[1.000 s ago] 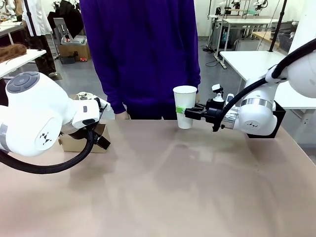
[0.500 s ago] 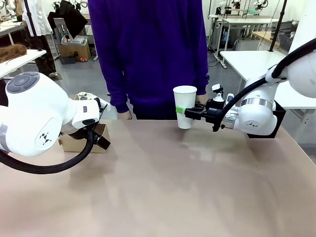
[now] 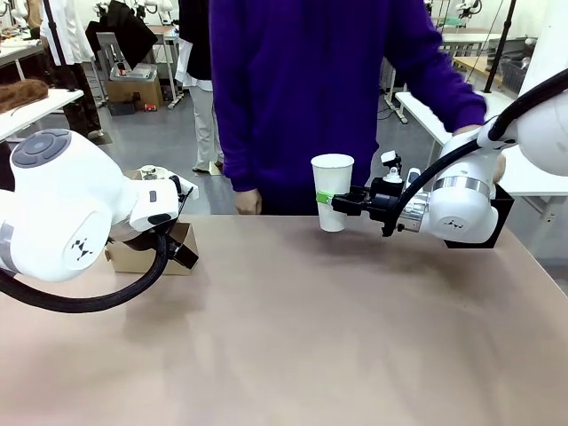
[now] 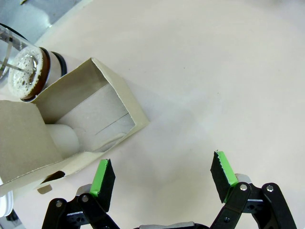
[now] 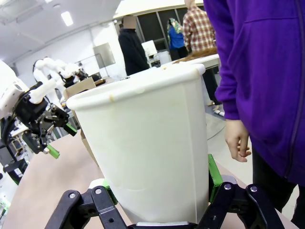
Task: Pour a drink into a cup and package it in a carrier.
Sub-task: When a person places the Paper Cup Lid on the 600 ml Paper Cup , lift the 600 ml Paper Cup.
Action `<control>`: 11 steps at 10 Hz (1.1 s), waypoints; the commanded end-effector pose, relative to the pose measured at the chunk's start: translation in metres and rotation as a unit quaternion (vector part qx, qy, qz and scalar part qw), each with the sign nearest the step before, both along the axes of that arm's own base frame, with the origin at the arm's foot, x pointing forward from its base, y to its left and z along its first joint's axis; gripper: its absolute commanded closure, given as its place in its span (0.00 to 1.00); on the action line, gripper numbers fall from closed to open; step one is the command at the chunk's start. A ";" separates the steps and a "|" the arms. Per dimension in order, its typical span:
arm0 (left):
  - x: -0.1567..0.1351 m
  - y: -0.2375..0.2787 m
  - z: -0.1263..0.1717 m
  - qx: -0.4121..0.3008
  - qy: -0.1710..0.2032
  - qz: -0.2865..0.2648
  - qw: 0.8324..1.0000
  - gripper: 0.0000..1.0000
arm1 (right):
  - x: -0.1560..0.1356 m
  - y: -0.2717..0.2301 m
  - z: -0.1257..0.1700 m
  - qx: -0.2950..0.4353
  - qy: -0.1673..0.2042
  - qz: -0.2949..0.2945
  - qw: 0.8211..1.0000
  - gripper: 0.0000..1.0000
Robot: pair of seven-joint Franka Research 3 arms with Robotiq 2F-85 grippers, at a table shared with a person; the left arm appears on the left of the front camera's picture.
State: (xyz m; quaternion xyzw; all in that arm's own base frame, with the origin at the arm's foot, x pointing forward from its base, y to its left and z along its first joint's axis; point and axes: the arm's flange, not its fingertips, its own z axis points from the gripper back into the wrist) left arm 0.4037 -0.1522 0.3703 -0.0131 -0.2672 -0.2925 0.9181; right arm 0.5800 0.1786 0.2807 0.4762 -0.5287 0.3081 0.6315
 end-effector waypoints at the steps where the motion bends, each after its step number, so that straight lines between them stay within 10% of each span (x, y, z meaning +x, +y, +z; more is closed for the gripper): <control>1: 0.000 0.000 0.000 -0.001 0.000 0.000 1.000 0.00 | -0.003 0.000 0.005 -0.003 -0.001 -0.003 1.000 0.20; 11: 0.000 0.000 0.000 -0.001 0.000 0.000 1.000 0.00 | -0.003 0.000 0.005 -0.003 -0.001 -0.003 1.000 0.20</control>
